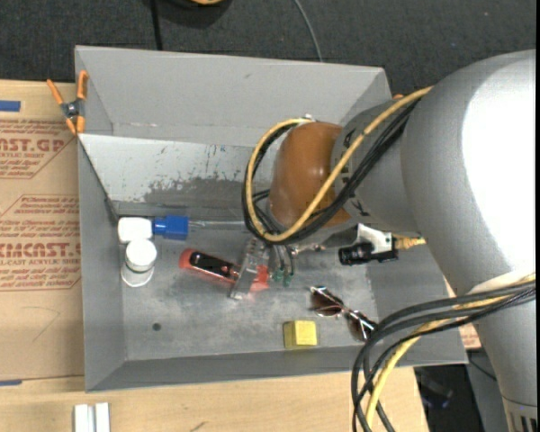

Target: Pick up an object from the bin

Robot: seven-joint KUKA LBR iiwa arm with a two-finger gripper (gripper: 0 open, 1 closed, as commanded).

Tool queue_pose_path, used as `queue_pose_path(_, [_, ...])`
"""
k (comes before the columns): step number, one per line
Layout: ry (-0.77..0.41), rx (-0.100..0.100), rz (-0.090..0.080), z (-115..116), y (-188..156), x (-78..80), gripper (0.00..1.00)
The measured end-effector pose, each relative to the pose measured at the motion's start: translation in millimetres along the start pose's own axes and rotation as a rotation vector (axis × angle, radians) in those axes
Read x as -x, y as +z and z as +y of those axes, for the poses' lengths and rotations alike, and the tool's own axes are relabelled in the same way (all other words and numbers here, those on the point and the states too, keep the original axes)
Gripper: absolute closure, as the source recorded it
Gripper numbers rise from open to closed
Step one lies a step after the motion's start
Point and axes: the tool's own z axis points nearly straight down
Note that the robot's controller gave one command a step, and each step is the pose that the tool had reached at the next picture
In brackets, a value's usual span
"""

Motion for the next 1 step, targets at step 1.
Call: queue_pose_path(1, [0.0, 0.0, 0.0, 0.0, 0.0, 0.0, 1.0])
